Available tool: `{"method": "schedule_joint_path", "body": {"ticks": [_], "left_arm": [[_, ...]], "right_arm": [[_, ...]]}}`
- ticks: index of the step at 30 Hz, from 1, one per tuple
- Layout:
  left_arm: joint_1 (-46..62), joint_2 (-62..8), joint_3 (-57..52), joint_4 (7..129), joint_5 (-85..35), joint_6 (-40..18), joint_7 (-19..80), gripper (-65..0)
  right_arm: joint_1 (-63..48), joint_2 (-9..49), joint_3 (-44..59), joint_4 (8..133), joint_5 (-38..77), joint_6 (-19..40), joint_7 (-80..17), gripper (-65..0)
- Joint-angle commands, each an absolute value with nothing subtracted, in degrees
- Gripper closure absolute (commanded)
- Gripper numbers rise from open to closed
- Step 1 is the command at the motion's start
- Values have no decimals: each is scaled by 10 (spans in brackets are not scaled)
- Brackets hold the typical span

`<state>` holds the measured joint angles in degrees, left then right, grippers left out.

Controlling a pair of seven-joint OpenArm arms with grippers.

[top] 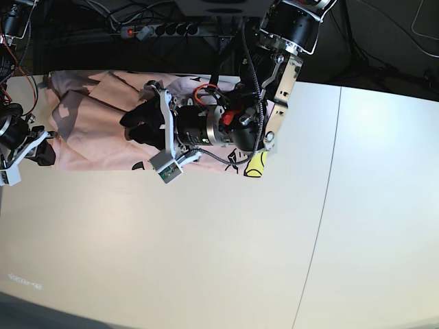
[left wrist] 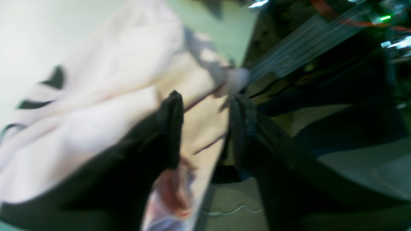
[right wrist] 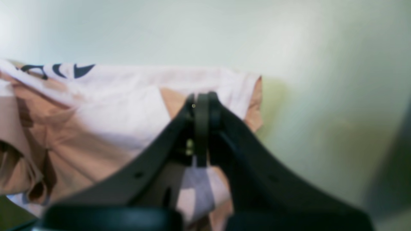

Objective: Fold the T-shirt properly
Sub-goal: 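Lift the strip end with the left gripper and fold it toward the right gripper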

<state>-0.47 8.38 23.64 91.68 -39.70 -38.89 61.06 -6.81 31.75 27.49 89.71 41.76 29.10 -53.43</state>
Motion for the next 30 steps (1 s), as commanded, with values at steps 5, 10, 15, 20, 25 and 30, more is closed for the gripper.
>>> {"method": "schedule_joint_path", "body": {"ticks": [5, 10, 15, 20, 25, 30], "left_arm": [[-43, 90, 177, 926, -424, -400, 602, -77], [-44, 88, 134, 926, -450, -400, 637, -32], [-30, 46, 134, 926, -450, -400, 636, 0], [4, 38, 147, 926, -460, -400, 625, 0], [26, 38, 196, 924, -389, -400, 552, 0], [20, 43, 248, 882, -320, -400, 481, 0]], "right_arm": [[-62, 332, 281, 905, 427, 319, -518, 0], [-62, 332, 281, 905, 427, 319, -519, 0], [-62, 332, 281, 905, 427, 319, -519, 0], [-62, 331, 281, 905, 427, 319, -514, 0], [-62, 331, 281, 905, 427, 319, -524, 0], [-62, 332, 281, 905, 427, 319, -525, 0]]}}
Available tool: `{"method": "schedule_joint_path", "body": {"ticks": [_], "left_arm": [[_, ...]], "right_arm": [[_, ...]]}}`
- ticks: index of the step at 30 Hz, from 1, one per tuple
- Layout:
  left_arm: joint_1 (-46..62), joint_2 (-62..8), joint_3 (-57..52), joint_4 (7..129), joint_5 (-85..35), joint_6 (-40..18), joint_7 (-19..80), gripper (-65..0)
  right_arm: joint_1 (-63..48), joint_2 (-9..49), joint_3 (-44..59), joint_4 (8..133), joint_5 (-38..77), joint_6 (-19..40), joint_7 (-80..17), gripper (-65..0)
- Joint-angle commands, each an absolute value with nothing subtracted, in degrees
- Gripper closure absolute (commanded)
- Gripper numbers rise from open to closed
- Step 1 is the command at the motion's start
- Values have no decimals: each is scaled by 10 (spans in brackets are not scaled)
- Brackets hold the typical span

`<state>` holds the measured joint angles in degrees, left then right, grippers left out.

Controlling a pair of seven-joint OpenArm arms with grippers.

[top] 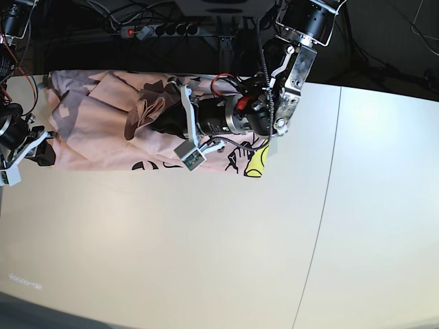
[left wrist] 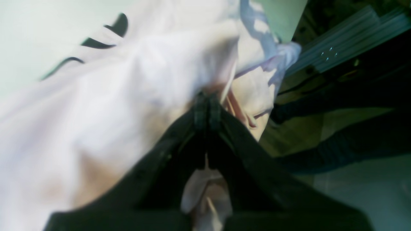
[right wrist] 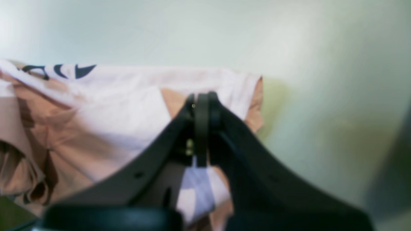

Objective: Fold the T-shirt properly
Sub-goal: 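Lift the strip end with the left gripper and fold it toward the right gripper, then press the folded end down with the left gripper and release the right gripper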

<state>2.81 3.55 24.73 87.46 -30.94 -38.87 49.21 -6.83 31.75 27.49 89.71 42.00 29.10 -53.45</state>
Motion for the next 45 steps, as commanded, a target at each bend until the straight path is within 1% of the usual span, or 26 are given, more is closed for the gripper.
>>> {"method": "schedule_joint_path", "body": {"ticks": [1, 5, 9, 12, 15, 20, 24, 27, 30, 33, 36, 37, 38, 39, 40, 42, 45], "left_arm": [[15, 47, 256, 868, -314, -400, 478, 0], [-8, 86, 263, 803, -308, -400, 478, 0], [-45, 90, 264, 742, -303, -400, 472, 0], [-68, 90, 270, 720, -301, -400, 468, 0], [-87, 90, 270, 719, -314, -400, 501, 0], [-118, 90, 269, 740, -413, -400, 603, 0], [-120, 90, 269, 779, -482, -400, 674, 0], [-119, 90, 269, 803, -529, -400, 716, 0], [-110, 84, 269, 824, -542, -400, 725, 0], [-104, 84, 269, 828, -542, -400, 724, 0], [-98, 83, 269, 828, -542, -400, 725, 0], [-95, 82, 269, 828, -542, -400, 724, 0], [-93, 79, 269, 828, -542, -400, 724, 0], [-92, 76, 269, 828, -542, -400, 725, 0], [-90, 74, 269, 828, -542, -400, 725, 0], [-90, 68, 269, 828, -542, -400, 724, 0], [-90, 65, 269, 828, -542, -400, 723, 0]], "right_arm": [[-62, 332, 281, 905, 428, 319, -525, 0], [-62, 331, 281, 905, 430, 319, -525, 0], [-62, 331, 281, 905, 431, 319, -528, 0], [-64, 332, 281, 905, 431, 319, -528, 0], [-63, 332, 281, 905, 431, 319, -525, 0], [-61, 333, 298, 905, 446, 319, -523, 0], [-60, 335, 366, 905, 457, 319, -535, 0], [-64, 347, 423, 903, 476, 317, -589, 0], [-83, 373, 459, 880, 485, 317, -602, 0], [-94, 402, 462, 839, 487, 317, -603, 0], [-94, 418, 456, 782, 507, 318, -601, -244], [-94, 423, 449, 761, 507, 318, -601, -308], [-94, 427, 438, 740, 504, 319, -601, -354], [-94, 431, 423, 719, 504, 319, -601, -380], [-94, 433, 406, 700, 504, 319, -601, -392], [-91, 434, 371, 675, 504, 319, -600, -397], [-91, 434, 323, 669, 512, 319, -600, -397]]}}
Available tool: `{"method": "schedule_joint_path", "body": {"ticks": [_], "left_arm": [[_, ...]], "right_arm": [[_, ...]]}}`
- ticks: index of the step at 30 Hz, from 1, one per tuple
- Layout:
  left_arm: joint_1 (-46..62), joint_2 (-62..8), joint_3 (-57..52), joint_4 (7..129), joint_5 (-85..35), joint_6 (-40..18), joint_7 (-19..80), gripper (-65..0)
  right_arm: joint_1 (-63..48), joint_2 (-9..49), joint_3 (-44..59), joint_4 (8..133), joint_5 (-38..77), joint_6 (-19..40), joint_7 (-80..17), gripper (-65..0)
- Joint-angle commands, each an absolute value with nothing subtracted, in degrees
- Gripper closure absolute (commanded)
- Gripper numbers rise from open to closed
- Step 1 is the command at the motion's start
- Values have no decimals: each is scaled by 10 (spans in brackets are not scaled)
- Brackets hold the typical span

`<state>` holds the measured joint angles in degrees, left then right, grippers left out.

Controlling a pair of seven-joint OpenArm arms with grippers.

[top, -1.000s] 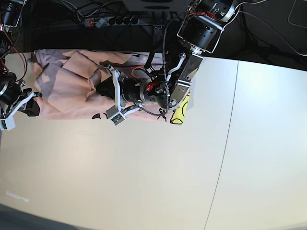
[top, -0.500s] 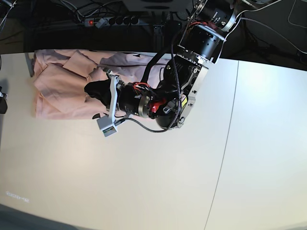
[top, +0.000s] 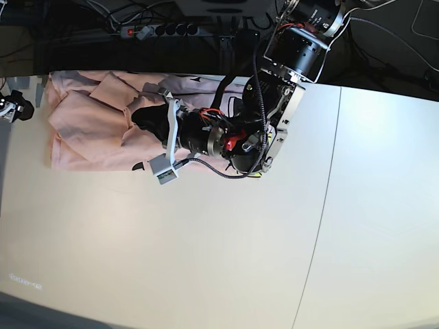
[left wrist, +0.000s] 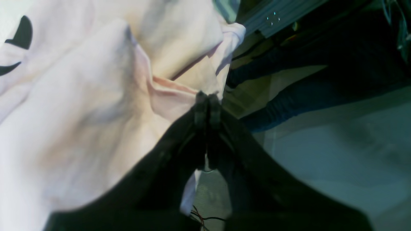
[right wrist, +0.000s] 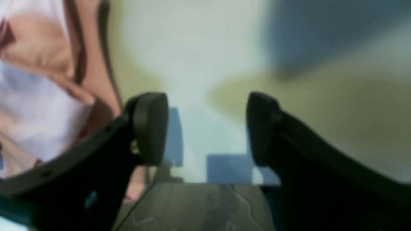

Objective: Fold the T-shirt properly
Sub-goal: 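Press the folded end down with the left gripper and release the right gripper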

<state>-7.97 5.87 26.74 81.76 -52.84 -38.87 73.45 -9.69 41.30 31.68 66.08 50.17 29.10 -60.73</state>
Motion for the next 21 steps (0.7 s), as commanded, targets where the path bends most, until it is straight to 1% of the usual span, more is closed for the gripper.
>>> {"method": "schedule_joint_path", "body": {"ticks": [1, 10, 16, 21], "left_arm": [[-90, 65, 269, 828, -542, -400, 723, 0], [-90, 65, 269, 828, -542, -400, 725, 0], [-91, 65, 267, 828, -542, -400, 725, 0], [-91, 57, 235, 828, -542, -400, 725, 0]], "right_arm": [[-91, 433, 311, 669, 520, 319, -600, -397], [-91, 433, 245, 669, 576, 319, -607, -397], [-91, 418, 239, 669, 597, 319, -628, -397], [-91, 396, 239, 669, 605, 320, -642, -397]]}}
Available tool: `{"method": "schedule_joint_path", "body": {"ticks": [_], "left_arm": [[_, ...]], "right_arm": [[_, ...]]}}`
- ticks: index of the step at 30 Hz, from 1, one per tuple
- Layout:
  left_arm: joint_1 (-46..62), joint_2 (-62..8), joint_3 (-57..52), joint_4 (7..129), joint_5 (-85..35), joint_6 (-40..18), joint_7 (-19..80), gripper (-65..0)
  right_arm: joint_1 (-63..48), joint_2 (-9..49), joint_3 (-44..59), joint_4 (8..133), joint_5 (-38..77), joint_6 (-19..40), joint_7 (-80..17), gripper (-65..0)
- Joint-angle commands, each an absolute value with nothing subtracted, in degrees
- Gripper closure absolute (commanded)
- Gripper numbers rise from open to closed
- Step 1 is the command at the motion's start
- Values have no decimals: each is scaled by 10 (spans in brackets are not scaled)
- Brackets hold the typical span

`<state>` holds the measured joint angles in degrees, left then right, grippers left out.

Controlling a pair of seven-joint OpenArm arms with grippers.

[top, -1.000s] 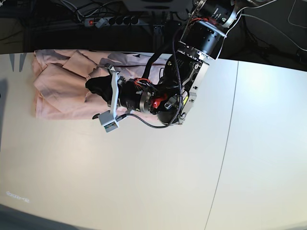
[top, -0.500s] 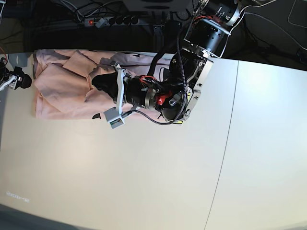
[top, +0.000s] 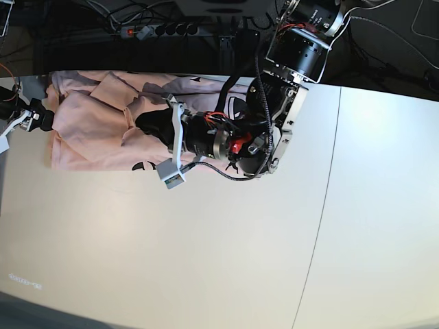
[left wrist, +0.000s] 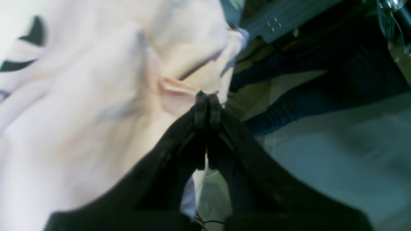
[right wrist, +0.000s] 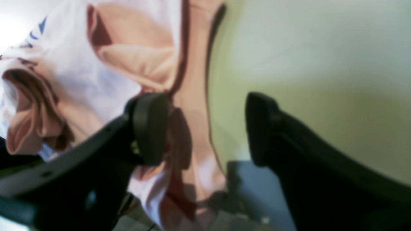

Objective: Fold the T-shirt properly
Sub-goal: 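Press the folded end down with the left gripper and release the right gripper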

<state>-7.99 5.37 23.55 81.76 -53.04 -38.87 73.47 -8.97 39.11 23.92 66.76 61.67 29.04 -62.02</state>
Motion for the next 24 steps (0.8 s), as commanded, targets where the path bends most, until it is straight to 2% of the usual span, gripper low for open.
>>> {"method": "schedule_joint_path", "body": {"ticks": [1, 9, 12, 15, 24], "left_arm": [[-90, 54, 225, 828, -542, -400, 725, 0], [-90, 36, 167, 828, -555, -400, 731, 0], [-90, 27, 168, 828, -555, -400, 733, 0], [-90, 27, 168, 828, -555, -400, 740, 0], [-90, 27, 168, 828, -555, -400, 740, 0]], "right_arm": [[-91, 393, 239, 669, 605, 320, -644, -397], [-91, 384, 226, 669, 615, 329, -646, -397], [-91, 384, 206, 669, 619, 329, -645, -397], [-90, 384, 182, 669, 619, 329, -645, -441], [-89, 384, 154, 669, 620, 328, -643, -441]]}}
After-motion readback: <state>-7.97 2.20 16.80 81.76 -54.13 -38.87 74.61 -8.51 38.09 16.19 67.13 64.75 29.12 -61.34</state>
